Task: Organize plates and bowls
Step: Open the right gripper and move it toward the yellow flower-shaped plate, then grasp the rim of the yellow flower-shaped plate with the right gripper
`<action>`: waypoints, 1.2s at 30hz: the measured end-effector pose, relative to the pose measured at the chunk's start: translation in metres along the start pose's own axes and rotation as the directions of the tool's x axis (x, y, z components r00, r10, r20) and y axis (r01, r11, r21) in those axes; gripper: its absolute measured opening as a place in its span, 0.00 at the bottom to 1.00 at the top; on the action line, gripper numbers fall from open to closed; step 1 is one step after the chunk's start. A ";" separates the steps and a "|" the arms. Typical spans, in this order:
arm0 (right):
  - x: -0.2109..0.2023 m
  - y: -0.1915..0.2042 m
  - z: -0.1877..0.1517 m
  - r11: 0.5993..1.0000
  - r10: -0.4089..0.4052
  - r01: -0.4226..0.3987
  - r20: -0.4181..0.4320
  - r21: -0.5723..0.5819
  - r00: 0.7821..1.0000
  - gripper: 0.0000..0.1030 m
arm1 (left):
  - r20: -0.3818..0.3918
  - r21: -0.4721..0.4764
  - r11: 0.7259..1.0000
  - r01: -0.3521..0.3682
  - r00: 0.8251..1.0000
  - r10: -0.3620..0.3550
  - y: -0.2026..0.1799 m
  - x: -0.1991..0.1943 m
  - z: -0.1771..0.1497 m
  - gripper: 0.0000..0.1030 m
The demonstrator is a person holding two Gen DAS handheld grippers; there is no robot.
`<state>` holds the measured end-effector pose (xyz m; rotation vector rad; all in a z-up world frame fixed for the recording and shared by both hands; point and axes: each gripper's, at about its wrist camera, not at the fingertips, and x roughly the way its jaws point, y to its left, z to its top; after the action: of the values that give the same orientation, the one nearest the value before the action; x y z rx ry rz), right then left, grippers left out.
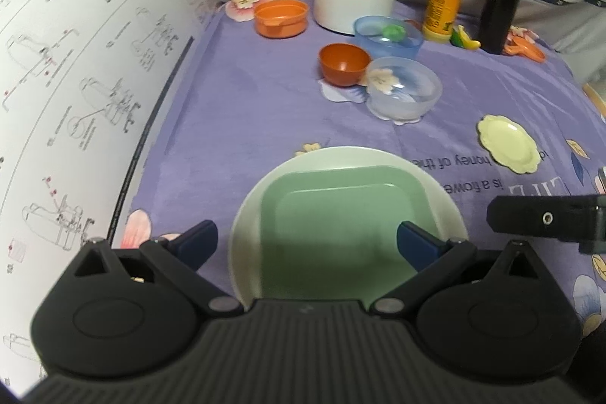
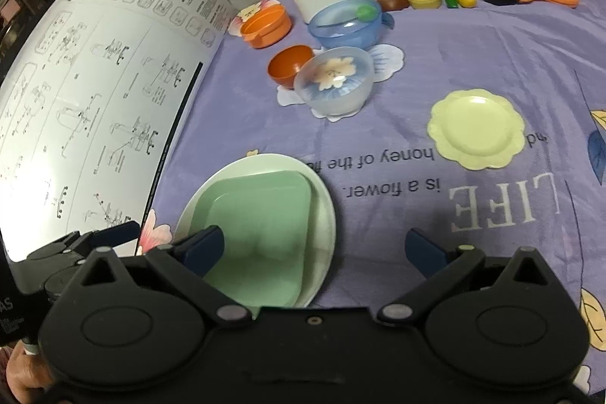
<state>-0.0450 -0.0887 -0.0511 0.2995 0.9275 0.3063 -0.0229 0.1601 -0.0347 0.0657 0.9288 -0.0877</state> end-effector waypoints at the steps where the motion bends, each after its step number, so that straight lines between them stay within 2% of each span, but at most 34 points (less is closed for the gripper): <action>1: -0.001 -0.005 0.000 1.000 -0.005 0.005 0.003 0.009 1.000 1.00 | 0.001 0.009 1.000 0.004 1.000 -0.004 -0.005 0.000 0.002 1.00; 7: -0.011 -0.047 0.001 0.994 -0.048 0.045 0.030 0.101 0.998 1.00 | 0.009 0.058 0.998 0.036 0.999 -0.036 -0.038 0.006 0.015 1.00; 16: -0.030 -0.130 0.008 0.961 -0.149 0.122 0.094 0.247 0.984 0.99 | 0.015 0.133 0.986 0.097 0.995 -0.100 -0.106 0.026 0.037 1.00; 18: -0.030 -0.141 0.012 0.960 -0.180 0.151 0.103 0.237 0.978 0.93 | 0.015 0.148 0.983 0.106 0.994 -0.109 -0.121 0.033 0.041 1.00; 20: -0.026 -0.150 0.018 0.960 -0.199 0.173 0.102 0.219 0.975 0.83 | 0.014 0.165 0.980 0.112 0.993 -0.115 -0.136 0.042 0.045 1.00; 22: -0.022 -0.159 0.025 0.960 -0.197 0.173 0.096 0.219 0.976 0.74 | 0.008 0.171 0.978 0.116 0.993 -0.119 -0.148 0.050 0.047 0.99; 24: -0.018 -0.163 0.031 0.963 -0.188 0.164 0.099 0.214 0.977 0.70 | -0.003 0.168 0.978 0.127 0.992 -0.129 -0.155 0.059 0.050 0.97; 28: -0.008 -0.166 0.043 0.971 -0.166 0.145 0.103 0.189 0.981 0.62 | -0.036 0.147 0.977 0.156 0.988 -0.152 -0.164 0.078 0.056 0.87; 32: 0.010 -0.171 0.055 0.973 -0.140 0.122 0.085 0.195 0.986 0.42 | -0.062 0.132 0.974 0.185 0.982 -0.178 -0.170 0.092 0.062 0.77; 36: 0.024 -0.175 0.058 0.972 -0.115 0.100 0.060 0.214 0.992 0.36 | -0.095 0.136 0.967 0.214 0.975 -0.202 -0.180 0.104 0.065 0.63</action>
<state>0.0384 -0.2468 -0.1021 0.4508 0.9027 0.0958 0.0717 -0.0295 -0.0828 0.1076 1.0073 -0.3507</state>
